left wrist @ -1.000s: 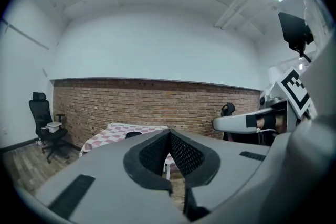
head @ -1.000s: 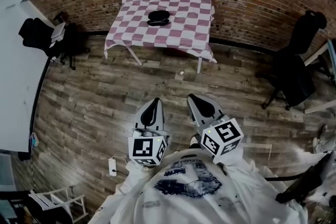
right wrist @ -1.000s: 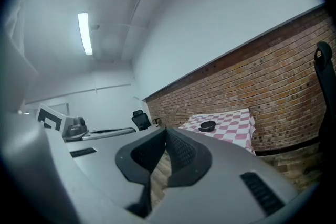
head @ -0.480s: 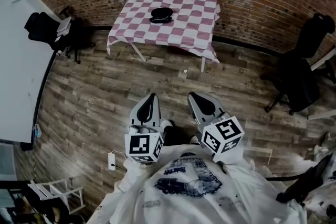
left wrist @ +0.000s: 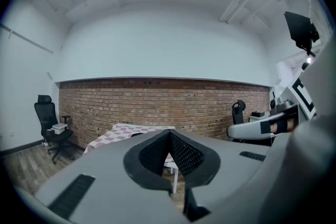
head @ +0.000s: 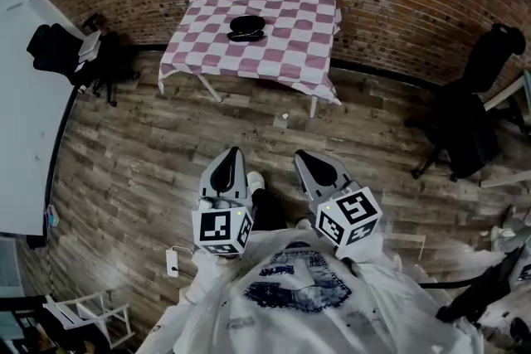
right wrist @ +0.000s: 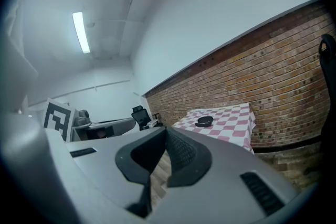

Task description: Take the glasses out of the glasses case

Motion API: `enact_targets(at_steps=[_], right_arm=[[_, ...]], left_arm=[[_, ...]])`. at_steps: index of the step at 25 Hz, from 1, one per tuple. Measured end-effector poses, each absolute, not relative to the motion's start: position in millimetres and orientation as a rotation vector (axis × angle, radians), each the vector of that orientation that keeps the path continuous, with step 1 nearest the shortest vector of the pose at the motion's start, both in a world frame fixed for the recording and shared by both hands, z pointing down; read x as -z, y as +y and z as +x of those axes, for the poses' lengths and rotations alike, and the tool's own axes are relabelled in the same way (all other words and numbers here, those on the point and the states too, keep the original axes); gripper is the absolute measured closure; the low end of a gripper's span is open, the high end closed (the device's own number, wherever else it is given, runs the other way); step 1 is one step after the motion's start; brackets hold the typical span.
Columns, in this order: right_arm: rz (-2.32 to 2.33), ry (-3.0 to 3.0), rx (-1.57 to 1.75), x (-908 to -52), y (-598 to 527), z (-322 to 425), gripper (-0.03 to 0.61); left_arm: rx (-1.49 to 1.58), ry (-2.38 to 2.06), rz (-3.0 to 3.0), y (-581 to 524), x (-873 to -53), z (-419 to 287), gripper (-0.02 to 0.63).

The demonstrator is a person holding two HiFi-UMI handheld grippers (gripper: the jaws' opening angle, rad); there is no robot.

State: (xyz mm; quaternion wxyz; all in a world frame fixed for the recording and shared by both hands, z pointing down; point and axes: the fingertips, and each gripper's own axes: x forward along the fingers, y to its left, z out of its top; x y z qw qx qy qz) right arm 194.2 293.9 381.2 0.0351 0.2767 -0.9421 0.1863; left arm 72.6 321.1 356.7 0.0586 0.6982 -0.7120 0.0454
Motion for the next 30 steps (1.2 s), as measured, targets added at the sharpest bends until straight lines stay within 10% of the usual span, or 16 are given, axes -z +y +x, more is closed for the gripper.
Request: enact_targets(at_steps=[30], right_arm=[[1.028, -2.77, -0.618, -394, 68, -25, 0.565]], left_arm=[[-0.132, -1.994, 2.202, 84, -367, -152, 0.604]])
